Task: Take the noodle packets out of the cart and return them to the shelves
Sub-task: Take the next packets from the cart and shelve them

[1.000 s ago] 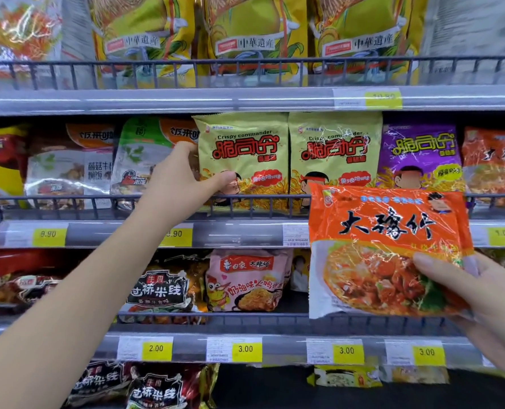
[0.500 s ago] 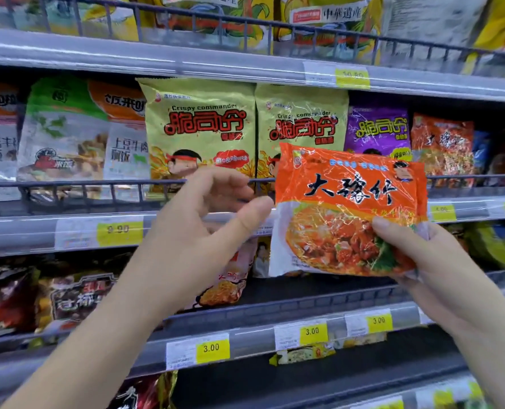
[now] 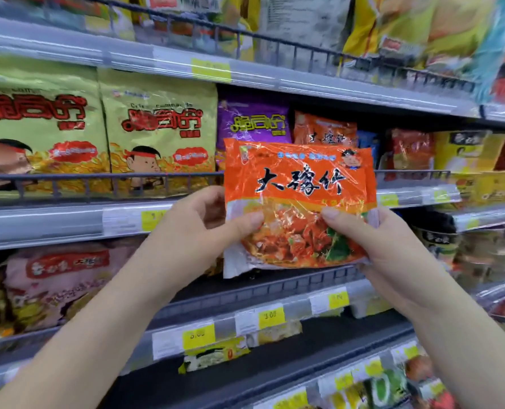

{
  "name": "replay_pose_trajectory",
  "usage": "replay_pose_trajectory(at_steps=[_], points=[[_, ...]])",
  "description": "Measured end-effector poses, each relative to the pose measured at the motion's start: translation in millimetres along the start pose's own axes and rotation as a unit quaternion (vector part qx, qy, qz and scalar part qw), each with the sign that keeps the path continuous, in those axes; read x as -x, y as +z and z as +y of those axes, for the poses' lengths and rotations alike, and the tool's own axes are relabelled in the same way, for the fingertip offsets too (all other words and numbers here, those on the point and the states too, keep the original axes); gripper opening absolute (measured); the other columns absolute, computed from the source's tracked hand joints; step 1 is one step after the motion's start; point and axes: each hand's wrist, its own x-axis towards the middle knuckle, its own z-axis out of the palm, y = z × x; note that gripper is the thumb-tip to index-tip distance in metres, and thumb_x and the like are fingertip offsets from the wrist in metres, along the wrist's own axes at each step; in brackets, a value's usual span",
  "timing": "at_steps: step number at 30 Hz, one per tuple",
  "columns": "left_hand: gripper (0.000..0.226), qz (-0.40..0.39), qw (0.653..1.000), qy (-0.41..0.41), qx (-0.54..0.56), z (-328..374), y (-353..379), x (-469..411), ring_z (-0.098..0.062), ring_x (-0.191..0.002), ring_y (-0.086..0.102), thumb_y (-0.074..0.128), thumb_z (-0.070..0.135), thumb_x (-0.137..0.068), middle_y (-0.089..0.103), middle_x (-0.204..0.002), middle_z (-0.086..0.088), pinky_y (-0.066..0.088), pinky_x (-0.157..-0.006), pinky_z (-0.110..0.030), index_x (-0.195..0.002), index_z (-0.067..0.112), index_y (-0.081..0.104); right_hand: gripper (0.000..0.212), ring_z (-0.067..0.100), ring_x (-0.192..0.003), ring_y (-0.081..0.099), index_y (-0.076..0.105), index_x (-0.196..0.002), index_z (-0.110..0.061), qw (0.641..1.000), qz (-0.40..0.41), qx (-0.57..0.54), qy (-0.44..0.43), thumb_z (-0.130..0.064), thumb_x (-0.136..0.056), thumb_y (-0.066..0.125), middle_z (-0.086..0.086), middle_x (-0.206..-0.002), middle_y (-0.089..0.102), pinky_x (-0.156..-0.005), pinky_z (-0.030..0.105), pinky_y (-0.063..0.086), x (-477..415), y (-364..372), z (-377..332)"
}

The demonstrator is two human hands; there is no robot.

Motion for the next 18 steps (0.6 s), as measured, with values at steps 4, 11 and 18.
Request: replay_pose_trajectory(at_steps=[4, 11, 18], points=[[0.035, 0.025, 0.999, 0.016, -0.028, 12.2, 55.3, -21.9, 0.000, -0.098, 0.073, 0.075, 0.036, -0.078, 0.079, -0.104, 0.015, 0.054, -0.080, -0.014, -0.110, 0.024, 0.071, 0.058, 0.018, -0.107, 0.075, 0.070, -0.120, -0.019, 0.997, -0.007, 0.075, -0.007, -0.055, -0.076, 0.084, -0.003, -0.114, 0.079, -0.094, 0.049, 0.059, -19.0, -63.4, 1.0], [0.021, 0.080, 0.993, -0.001, -0.087, 20.3, 114.3, -75.2, -0.013, -0.102, 0.075, 0.076, 0.032, -0.089, 0.080, -0.104, 0.008, 0.057, -0.095, -0.043, -0.106, 0.020, 0.071, 0.027, -0.004, -0.086, 0.073, 0.073, -0.102, -0.028, 0.987, -0.025, 0.148, -0.060, -0.047, -0.084, 0.079, -0.022, -0.092, 0.078, -0.064, 0.014, 0.054, -68.6, -133.9, -14.5], [0.031, 0.115, 0.980, -0.007, -0.163, 34.3, 114.3, -124.5, -0.013, -0.094, 0.074, 0.081, 0.045, -0.083, 0.080, -0.097, 0.000, 0.058, -0.084, -0.041, -0.101, 0.021, 0.074, 0.036, 0.017, -0.093, 0.076, 0.073, -0.104, -0.023, 0.977, -0.023, 0.195, -0.088, -0.052, -0.084, 0.079, -0.001, -0.102, 0.079, -0.086, 0.045, 0.063, -132.9, -148.9, -16.9]])
